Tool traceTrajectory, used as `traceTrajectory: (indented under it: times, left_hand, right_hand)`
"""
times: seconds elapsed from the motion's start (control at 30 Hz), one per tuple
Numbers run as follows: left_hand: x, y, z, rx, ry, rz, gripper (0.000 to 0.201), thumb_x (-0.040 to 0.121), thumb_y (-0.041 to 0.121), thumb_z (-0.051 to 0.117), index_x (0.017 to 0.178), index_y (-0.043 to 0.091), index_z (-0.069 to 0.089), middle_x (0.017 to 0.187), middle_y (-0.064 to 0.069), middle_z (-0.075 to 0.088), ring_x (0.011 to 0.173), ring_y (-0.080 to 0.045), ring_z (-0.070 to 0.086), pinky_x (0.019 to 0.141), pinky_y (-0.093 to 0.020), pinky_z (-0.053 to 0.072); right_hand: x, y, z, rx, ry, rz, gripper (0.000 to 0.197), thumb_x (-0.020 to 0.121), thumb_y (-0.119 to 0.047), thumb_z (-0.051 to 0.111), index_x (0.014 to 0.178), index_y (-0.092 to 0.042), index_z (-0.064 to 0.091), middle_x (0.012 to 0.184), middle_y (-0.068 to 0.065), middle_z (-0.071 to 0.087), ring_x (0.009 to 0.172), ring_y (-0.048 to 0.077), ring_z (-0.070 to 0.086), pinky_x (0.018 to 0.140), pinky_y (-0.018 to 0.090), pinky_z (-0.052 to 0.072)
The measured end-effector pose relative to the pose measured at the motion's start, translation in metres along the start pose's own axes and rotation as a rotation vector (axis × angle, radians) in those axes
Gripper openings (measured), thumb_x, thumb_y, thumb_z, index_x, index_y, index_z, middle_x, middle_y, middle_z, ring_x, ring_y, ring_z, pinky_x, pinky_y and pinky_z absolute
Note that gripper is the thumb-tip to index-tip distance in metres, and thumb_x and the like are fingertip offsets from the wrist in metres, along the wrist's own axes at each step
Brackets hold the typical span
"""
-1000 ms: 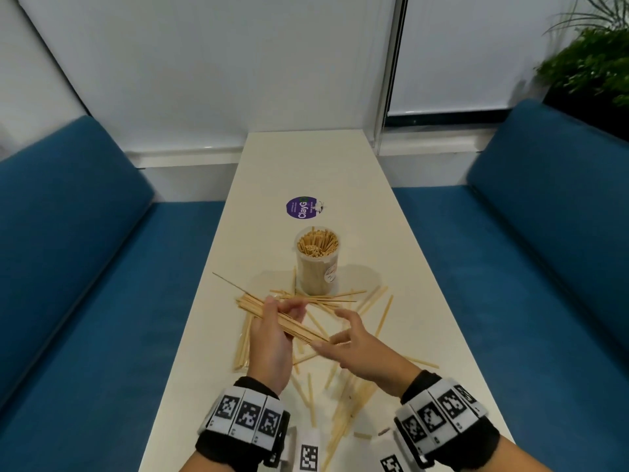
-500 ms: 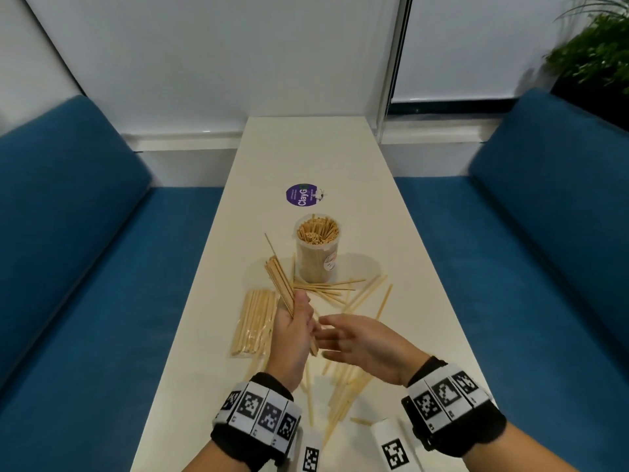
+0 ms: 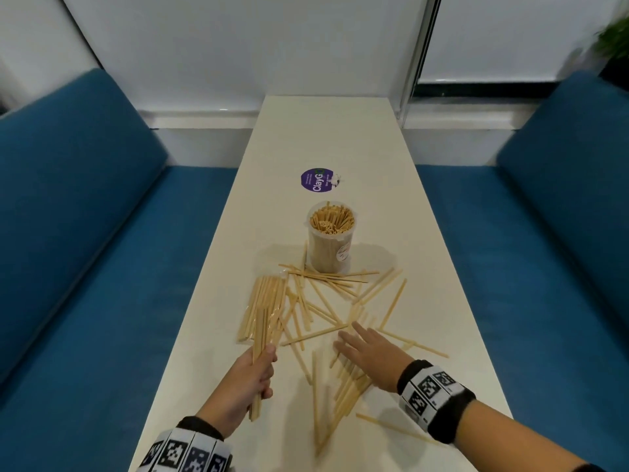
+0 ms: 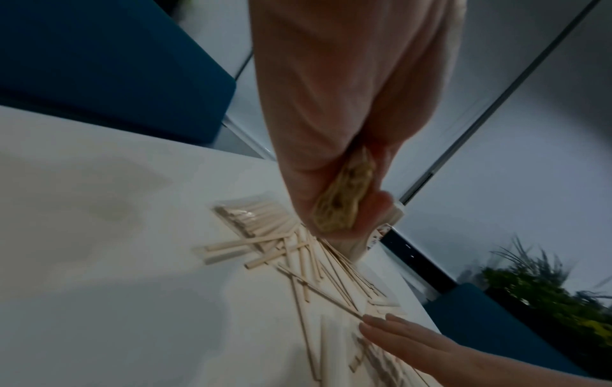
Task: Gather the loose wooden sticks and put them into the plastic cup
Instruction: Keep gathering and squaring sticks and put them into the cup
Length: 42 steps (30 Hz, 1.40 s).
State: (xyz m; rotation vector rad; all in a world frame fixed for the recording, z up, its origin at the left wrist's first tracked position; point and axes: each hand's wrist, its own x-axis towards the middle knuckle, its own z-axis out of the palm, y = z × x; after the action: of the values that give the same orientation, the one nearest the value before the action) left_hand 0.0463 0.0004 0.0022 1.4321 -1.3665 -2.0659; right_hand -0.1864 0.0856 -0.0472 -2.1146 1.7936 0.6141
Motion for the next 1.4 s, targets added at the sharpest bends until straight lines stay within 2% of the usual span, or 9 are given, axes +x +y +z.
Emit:
traceTrajectory:
  times: [0.17, 0.33, 0.5, 0.7, 0.87, 0.97, 1.13, 1.3, 1.4]
  left_hand:
    - [-0.001, 0.0, -0.003, -0.054, 0.031, -0.033, 0.022, 0.098, 0.028, 0.043, 0.086, 0.009, 0.046, 0.055, 0.006, 0.028, 0.043, -0.006, 0.027, 0.053, -0.023, 0.033]
    - [0.003, 0.001, 0.003, -0.104, 0.02, -0.058, 0.022, 0.098, 0.027, 0.042, 0.086, 0.009, 0.046, 0.054, 0.006, 0.029, 0.041, -0.005, 0.027, 0.052, -0.023, 0.035]
    - [0.007, 0.001, 0.008, -0.127, 0.023, -0.087, 0.022, 0.098, 0.027, 0.043, 0.084, 0.01, 0.046, 0.053, 0.005, 0.029, 0.04, -0.005, 0.027, 0.052, -0.023, 0.035]
    - [0.007, 0.002, 0.015, -0.113, 0.004, -0.09, 0.021, 0.098, 0.025, 0.043, 0.085, 0.009, 0.045, 0.053, 0.005, 0.03, 0.041, -0.006, 0.027, 0.051, -0.023, 0.035]
    - [0.007, 0.005, 0.018, -0.087, -0.021, -0.073, 0.022, 0.097, 0.027, 0.045, 0.084, 0.01, 0.045, 0.052, 0.006, 0.029, 0.042, -0.006, 0.026, 0.052, -0.023, 0.034]
    - [0.004, 0.007, 0.02, -0.031, -0.061, -0.05, 0.021, 0.096, 0.028, 0.048, 0.085, 0.01, 0.046, 0.053, 0.007, 0.029, 0.042, -0.006, 0.026, 0.051, -0.022, 0.035]
    - [0.004, 0.012, 0.034, 0.162, -0.114, 0.031, 0.023, 0.091, 0.034, 0.055, 0.089, 0.012, 0.049, 0.063, 0.004, 0.031, 0.048, -0.007, 0.031, 0.053, -0.022, 0.037]
    - [0.011, 0.03, 0.073, 0.232, -0.064, 0.147, 0.045, 0.08, 0.051, 0.061, 0.102, 0.012, 0.053, 0.067, 0.002, 0.05, 0.05, -0.006, 0.044, 0.054, -0.019, 0.037]
    - [0.014, 0.04, 0.091, 0.174, -0.002, 0.167, 0.051, 0.075, 0.056, 0.063, 0.104, 0.015, 0.051, 0.089, -0.001, 0.064, 0.073, -0.007, 0.06, 0.06, -0.019, 0.044]
  right_hand:
    - [0.009, 0.01, 0.005, 0.071, 0.054, -0.082, 0.069, 0.087, -0.003, 0.057, 0.147, -0.007, 0.021, 0.147, 0.017, 0.029, 0.135, 0.034, 0.027, 0.115, 0.045, 0.022]
    - [0.002, 0.01, 0.013, 0.182, 0.195, -0.077, 0.033, 0.089, 0.007, 0.041, 0.117, -0.005, 0.055, 0.117, 0.013, 0.054, 0.1, 0.031, 0.052, 0.083, 0.038, 0.044]
    - [-0.003, 0.002, 0.026, 0.023, 0.207, -0.047, 0.034, 0.046, -0.004, 0.074, 0.073, -0.021, 0.062, 0.065, -0.005, 0.055, 0.052, 0.011, 0.05, 0.046, 0.021, 0.04]
    - [-0.007, -0.009, 0.026, 0.039, 0.207, 0.068, 0.035, 0.043, 0.0, 0.061, 0.072, -0.018, 0.056, 0.069, -0.003, 0.053, 0.054, 0.012, 0.049, 0.046, 0.02, 0.033]
    - [-0.017, -0.012, 0.012, 0.479, 0.229, 0.126, 0.044, 0.074, 0.017, 0.035, 0.109, -0.007, 0.045, 0.107, 0.006, 0.043, 0.091, 0.025, 0.043, 0.077, 0.031, 0.034]
    - [-0.022, -0.01, -0.008, 0.827, 0.195, 0.274, 0.025, 0.088, 0.008, 0.028, 0.097, -0.014, 0.035, 0.084, -0.007, 0.036, 0.076, 0.016, 0.035, 0.067, 0.026, 0.031]
    - [-0.025, -0.012, -0.033, 1.161, 0.332, 0.265, 0.007, 0.101, -0.016, 0.029, 0.103, -0.011, 0.033, 0.088, -0.002, 0.045, 0.079, 0.014, 0.044, 0.073, 0.026, 0.041]
    - [-0.028, -0.033, -0.058, 1.378, 0.357, 0.189, 0.011, 0.096, -0.001, 0.03, 0.095, -0.011, 0.032, 0.081, -0.001, 0.041, 0.069, 0.009, 0.044, 0.064, 0.019, 0.045]
    - [-0.027, -0.047, -0.07, 1.314, 0.366, 0.14, 0.023, 0.094, 0.001, 0.029, 0.111, -0.012, 0.037, 0.079, -0.005, 0.048, 0.066, 0.0, 0.049, 0.06, 0.012, 0.042]
